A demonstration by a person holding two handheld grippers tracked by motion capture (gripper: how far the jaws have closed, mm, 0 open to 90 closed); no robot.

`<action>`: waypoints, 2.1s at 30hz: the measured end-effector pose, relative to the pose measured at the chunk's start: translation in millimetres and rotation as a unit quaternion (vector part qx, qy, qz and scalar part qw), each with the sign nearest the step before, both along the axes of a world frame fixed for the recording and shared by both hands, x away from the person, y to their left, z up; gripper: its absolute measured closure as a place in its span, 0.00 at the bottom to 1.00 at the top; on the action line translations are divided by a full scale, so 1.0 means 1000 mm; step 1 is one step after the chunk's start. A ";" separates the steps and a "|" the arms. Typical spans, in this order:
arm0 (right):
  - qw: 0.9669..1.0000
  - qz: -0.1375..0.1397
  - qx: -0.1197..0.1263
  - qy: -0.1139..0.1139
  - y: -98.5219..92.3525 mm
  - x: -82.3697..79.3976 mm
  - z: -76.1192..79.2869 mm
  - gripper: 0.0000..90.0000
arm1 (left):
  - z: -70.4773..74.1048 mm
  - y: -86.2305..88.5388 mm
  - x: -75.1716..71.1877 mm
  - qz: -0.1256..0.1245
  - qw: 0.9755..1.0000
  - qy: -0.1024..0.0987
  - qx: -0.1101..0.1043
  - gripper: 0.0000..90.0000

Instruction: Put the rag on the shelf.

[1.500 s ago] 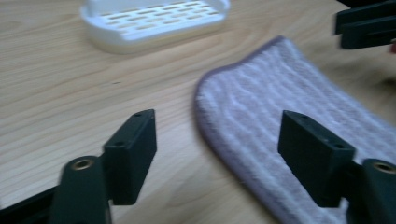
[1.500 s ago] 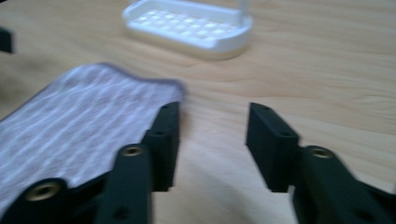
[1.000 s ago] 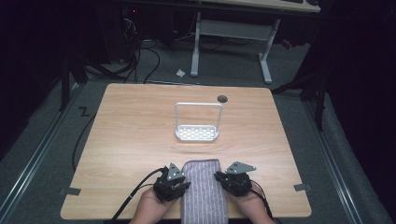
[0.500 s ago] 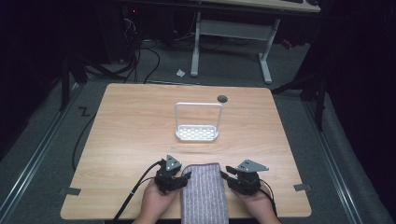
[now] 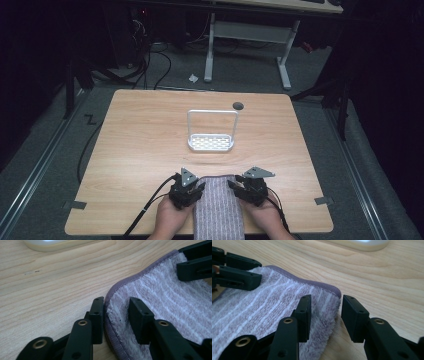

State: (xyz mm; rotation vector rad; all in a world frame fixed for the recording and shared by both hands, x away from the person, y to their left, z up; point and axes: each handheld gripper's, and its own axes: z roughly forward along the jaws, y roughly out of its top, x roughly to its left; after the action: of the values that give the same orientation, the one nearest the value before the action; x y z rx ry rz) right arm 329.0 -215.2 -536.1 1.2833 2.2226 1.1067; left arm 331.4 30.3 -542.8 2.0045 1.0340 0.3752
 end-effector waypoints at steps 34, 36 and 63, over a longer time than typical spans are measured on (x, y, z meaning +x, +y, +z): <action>0.990 -0.006 0.004 -0.138 0.020 -0.025 0.016 0.93 | 0.022 0.008 -0.021 0.020 0.993 -0.090 -0.070 0.89; 0.988 -0.009 0.006 -0.155 0.020 -0.020 0.021 0.93 | 0.027 0.010 -0.020 0.021 0.992 -0.103 -0.068 0.89; 0.962 -0.031 0.059 -0.265 0.018 -0.003 0.099 0.93 | 0.110 0.011 0.001 0.036 0.971 -0.207 -0.110 0.89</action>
State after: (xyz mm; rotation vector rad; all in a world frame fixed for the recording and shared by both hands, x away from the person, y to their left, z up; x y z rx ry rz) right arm 325.8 -197.5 -436.8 0.9438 1.7296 1.3837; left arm 332.1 41.8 -432.8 1.6050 0.8421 0.6566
